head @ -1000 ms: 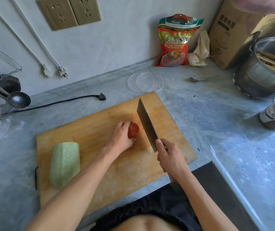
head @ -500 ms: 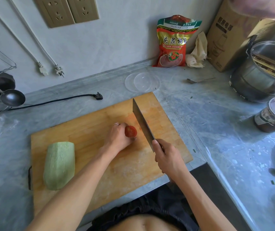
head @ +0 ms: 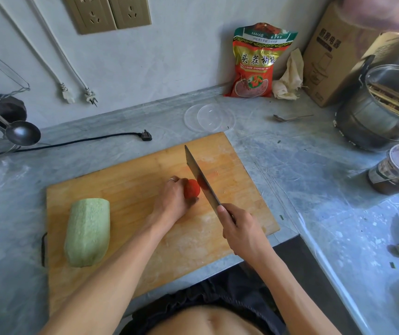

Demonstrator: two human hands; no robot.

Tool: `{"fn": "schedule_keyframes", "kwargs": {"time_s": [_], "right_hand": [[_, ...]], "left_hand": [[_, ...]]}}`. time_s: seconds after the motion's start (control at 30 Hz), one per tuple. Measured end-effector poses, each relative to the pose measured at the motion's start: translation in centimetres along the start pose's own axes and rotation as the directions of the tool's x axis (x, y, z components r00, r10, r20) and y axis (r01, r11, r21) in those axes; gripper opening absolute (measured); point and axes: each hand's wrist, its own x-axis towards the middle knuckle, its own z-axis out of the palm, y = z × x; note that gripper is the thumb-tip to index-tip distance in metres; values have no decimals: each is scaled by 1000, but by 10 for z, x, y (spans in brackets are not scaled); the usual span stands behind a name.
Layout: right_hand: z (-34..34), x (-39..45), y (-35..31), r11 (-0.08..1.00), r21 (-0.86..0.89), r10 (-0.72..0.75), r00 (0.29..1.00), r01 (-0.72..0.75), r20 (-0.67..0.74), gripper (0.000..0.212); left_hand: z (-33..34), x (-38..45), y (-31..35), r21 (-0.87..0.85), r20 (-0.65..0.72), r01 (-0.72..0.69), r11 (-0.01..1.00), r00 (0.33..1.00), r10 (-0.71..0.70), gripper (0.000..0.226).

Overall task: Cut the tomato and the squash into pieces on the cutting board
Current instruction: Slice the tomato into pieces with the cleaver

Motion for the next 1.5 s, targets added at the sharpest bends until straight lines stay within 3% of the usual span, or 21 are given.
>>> {"fn": "schedule_keyframes", "kwargs": {"time_s": [0.37,0.77,1.2,1.5], "right_hand": [[5,-10,-3,999,13,-43,999,43,2,42],[17,-4,-1,995,-49,-84,996,84,-2,38],[17,-4,5,996,-45,-76,997,75,-9,38],[31,15,0,996,-66,-60,997,57,-55,36]], "left_hand": [[-2,4,5,118,54,0,993,998,-7,26],[-1,5,7,169,47,-12,985,999,4,24],[-3,-2,16,90,50,65,994,996,-70,17],[-3,-5,21,55,30,71,996,997,-72,26]]}}
